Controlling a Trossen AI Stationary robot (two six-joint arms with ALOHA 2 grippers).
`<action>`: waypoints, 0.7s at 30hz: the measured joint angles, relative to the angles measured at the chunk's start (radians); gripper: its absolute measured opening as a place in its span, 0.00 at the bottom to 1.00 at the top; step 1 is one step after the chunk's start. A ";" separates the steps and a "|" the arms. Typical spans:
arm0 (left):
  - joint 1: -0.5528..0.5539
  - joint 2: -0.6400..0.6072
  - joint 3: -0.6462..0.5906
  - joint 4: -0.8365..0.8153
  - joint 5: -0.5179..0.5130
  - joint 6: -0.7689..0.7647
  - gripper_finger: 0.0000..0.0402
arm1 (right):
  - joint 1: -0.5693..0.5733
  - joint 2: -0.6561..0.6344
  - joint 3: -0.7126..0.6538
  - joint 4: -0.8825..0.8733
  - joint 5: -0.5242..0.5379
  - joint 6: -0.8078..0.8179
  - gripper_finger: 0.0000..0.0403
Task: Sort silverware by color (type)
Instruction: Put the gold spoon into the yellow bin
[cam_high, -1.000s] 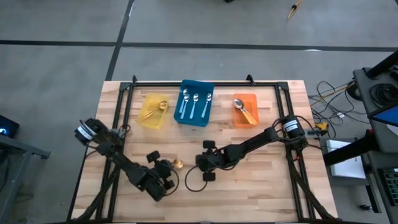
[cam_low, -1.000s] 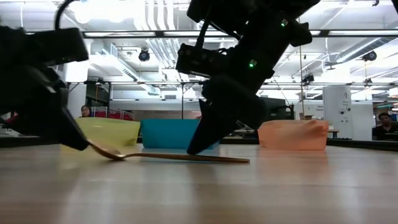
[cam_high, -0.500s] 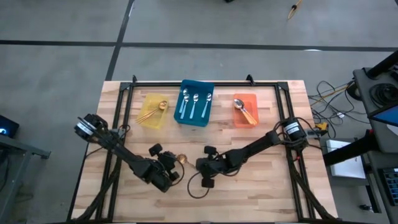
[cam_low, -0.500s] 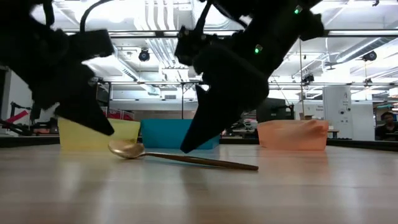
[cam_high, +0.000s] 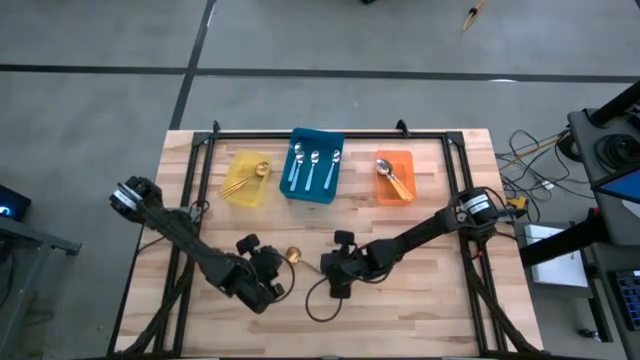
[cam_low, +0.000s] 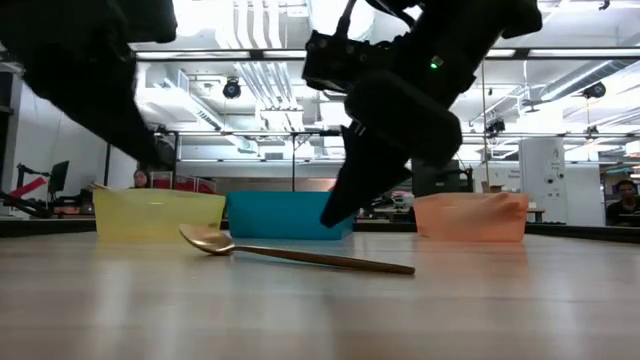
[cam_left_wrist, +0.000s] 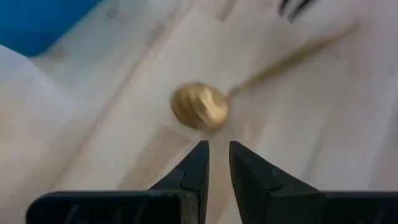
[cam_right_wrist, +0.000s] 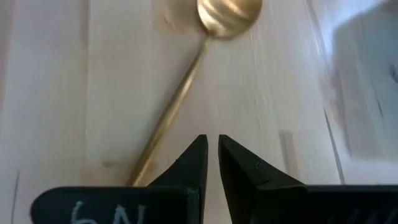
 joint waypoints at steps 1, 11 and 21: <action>-0.005 0.000 0.000 0.000 0.020 0.000 0.11 | 0.000 0.000 0.000 -0.009 0.000 0.008 0.08; -0.020 0.087 -0.007 0.079 -0.012 -0.008 0.11 | 0.035 0.041 -0.005 -0.010 -0.009 0.105 0.08; 0.029 0.192 -0.006 0.093 -0.065 -0.004 0.11 | 0.071 0.083 -0.005 0.158 -0.017 0.118 0.08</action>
